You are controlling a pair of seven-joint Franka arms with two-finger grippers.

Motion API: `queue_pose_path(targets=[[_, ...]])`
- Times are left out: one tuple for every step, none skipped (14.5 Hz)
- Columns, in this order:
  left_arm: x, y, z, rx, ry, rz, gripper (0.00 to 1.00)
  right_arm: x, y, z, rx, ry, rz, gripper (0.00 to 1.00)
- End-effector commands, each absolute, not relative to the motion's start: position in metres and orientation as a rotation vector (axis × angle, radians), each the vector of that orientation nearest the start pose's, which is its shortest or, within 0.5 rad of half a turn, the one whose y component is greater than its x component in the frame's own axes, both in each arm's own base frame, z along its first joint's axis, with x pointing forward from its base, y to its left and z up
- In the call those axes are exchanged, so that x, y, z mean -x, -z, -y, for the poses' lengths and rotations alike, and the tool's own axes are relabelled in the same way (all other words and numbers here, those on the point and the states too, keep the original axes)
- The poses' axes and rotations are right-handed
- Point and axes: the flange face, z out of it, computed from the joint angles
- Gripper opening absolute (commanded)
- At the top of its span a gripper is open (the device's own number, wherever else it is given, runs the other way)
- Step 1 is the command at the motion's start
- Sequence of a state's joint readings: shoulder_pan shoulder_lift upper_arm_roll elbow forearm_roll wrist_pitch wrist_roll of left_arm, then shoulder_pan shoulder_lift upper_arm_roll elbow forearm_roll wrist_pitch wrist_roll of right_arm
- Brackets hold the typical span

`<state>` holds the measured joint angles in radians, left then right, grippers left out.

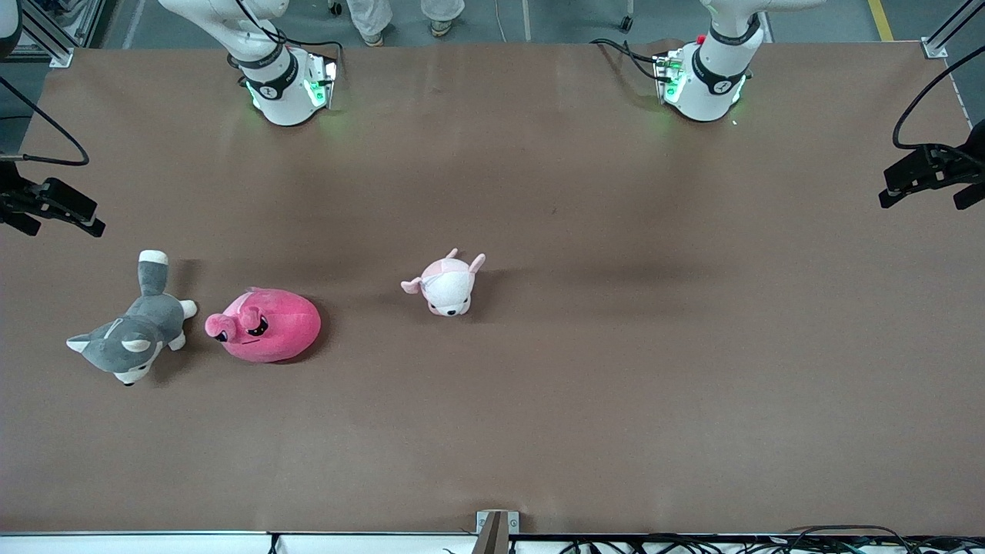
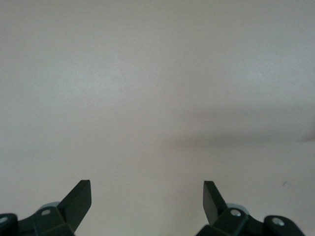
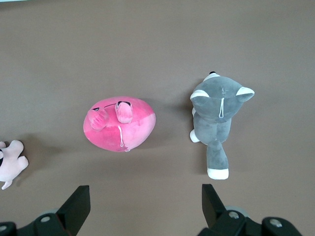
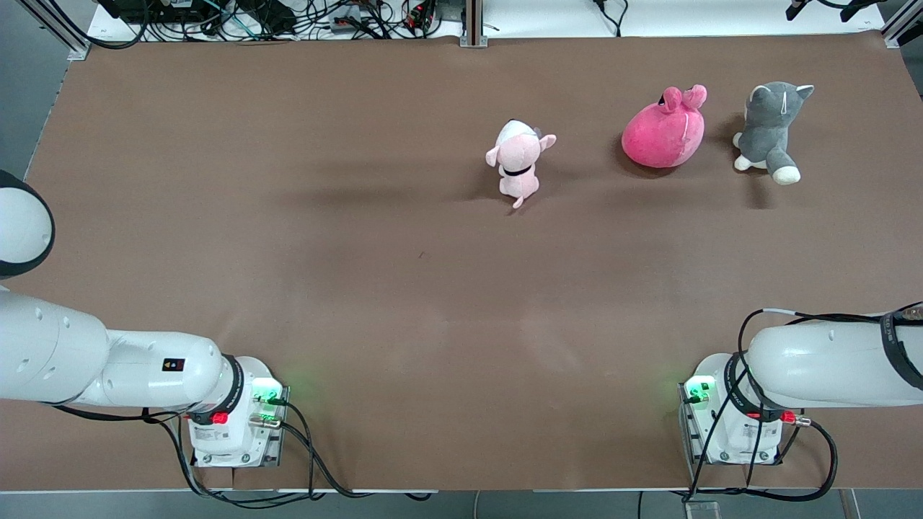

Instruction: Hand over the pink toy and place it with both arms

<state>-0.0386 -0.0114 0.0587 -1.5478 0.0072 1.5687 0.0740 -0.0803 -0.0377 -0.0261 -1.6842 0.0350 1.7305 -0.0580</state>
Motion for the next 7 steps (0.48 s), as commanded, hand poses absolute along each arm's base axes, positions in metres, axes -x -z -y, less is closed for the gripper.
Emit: queue_pose_path(targets=[[-0.5460, -0.6473, -0.0120, 3.126, 0.092, -0.100, 1.00, -0.5460, -0.6110, 0.0598, 3.131, 0.141, -0.089, 1.00], [-0.5466, -0.6479, -0.0111, 3.127, 0.102, -0.103, 1.00, -0.5460, -0.6125, 0.0611, 3.135, 0.145, -0.090, 1.00], [-0.5468, -0.6480, -0.0111, 3.127, 0.105, -0.101, 1.00, -0.5461, -0.6140, 0.0617, 3.142, 0.149, -0.087, 1.00], [-0.5468, -0.6480, -0.0102, 3.126, 0.105, -0.103, 1.00, -0.5459, -0.6138, 0.0625, 3.151, 0.146, -0.086, 1.00], [-0.5467, -0.6479, -0.0085, 3.127, 0.102, -0.108, 1.00, -0.5461, -0.6139, 0.0607, 3.159, 0.146, -0.077, 1.00], [-0.5460, -0.6486, -0.0087, 3.133, 0.103, -0.106, 1.00, -0.5460, -0.6137, 0.0602, 3.163, 0.143, -0.074, 1.00], [-0.5457, -0.6476, -0.0086, 3.135, 0.096, -0.106, 1.00, -0.5463, -0.6127, 0.0594, 3.163, 0.138, -0.072, 1.00]])
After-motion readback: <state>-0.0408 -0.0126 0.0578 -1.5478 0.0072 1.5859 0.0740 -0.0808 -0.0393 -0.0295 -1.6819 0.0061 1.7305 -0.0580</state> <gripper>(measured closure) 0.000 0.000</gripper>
